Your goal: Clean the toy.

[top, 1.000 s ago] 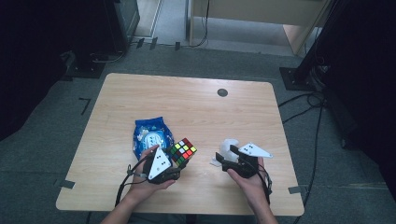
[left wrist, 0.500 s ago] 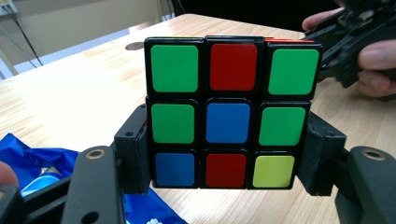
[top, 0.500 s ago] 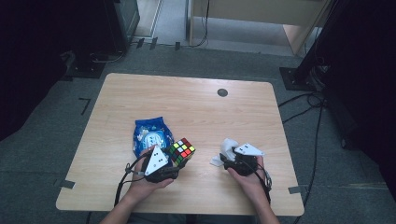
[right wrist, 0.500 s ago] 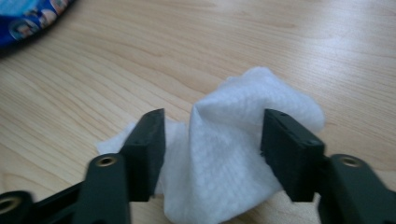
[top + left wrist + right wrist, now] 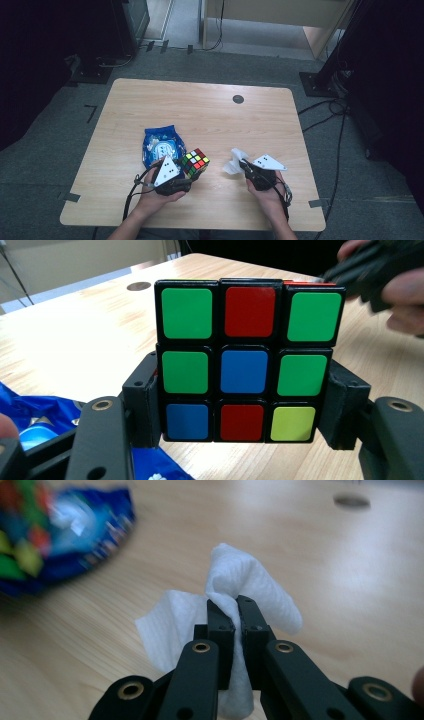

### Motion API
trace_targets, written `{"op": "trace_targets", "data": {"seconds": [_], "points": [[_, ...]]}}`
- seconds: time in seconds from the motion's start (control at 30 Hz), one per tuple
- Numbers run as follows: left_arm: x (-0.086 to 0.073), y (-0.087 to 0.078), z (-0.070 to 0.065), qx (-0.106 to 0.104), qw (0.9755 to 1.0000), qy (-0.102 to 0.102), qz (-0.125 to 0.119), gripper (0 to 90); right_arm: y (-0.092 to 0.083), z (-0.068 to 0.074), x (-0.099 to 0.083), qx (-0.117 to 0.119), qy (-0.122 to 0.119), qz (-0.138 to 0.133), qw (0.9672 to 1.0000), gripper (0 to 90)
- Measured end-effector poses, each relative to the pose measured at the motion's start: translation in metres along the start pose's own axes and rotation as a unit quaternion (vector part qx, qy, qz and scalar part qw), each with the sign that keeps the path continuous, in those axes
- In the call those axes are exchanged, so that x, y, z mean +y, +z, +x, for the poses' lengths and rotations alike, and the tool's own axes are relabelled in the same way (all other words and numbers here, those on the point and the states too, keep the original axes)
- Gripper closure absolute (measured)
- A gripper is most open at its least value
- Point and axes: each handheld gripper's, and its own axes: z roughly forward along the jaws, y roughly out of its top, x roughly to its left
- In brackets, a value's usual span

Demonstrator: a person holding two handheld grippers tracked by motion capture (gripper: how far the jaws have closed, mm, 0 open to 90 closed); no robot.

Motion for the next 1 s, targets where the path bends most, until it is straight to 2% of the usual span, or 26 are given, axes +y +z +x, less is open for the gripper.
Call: {"op": "trace_targets", "data": {"seconds": [0.07,0.13,0.2,0.3,0.33,0.43,0.47,0.57,0.63,0.73,0.87,0.9,1.0], "points": [[0.000,0.001,-0.002,-0.005,1.0000,-0.002,-0.001,33.9,-0.010,0.010,0.009,0.016,-0.003,-0.032,0.9994,87.9],[0.000,0.003,-0.005,-0.012,0.9999,0.000,0.001,33.9,-0.020,0.024,0.018,0.033,-0.011,-0.065,0.9973,87.8],[0.000,0.005,-0.009,-0.018,0.9998,0.005,0.002,33.9,-0.031,0.039,0.028,0.055,-0.023,-0.099,0.9934,87.8],[0.000,0.008,-0.017,-0.030,0.9995,0.012,0.003,33.9,-0.041,0.057,0.037,0.087,-0.033,-0.133,0.9868,87.7],[0.000,0.009,-0.019,-0.034,0.9994,0.012,0.002,33.9,-0.045,0.064,0.041,0.106,-0.037,-0.147,0.9827,87.6],[0.000,0.012,-0.027,-0.045,0.9988,0.018,0.005,33.9,-0.049,0.078,0.045,0.148,-0.044,-0.162,0.9747,87.5],[0.000,0.013,-0.029,-0.049,0.9986,0.020,0.005,33.9,-0.049,0.082,0.045,0.152,-0.047,-0.159,0.9744,87.5],[0.001,0.012,-0.034,-0.055,0.9981,0.028,-0.003,34.0,-0.041,0.087,0.042,0.152,-0.054,-0.142,0.9767,87.4],[0.003,0.010,-0.037,-0.054,0.9979,0.033,-0.010,34.0,-0.033,0.085,0.037,0.143,-0.045,-0.129,0.9802,87.4],[0.004,0.008,-0.038,-0.053,0.9977,0.041,-0.012,34.0,-0.029,0.079,0.033,0.131,-0.031,-0.124,0.9831,87.4],[0.005,0.006,-0.036,-0.054,0.9977,0.038,-0.015,34.1,-0.025,0.069,0.031,0.096,-0.025,-0.112,0.9887,87.2],[0.006,0.006,-0.036,-0.054,0.9977,0.038,-0.016,34.1,-0.023,0.065,0.028,0.078,-0.024,-0.104,0.9912,87.2],[0.007,0.004,-0.032,-0.053,0.9978,0.030,-0.024,34.0,-0.017,0.056,0.022,0.054,-0.017,-0.080,0.9953,87.2]]}}
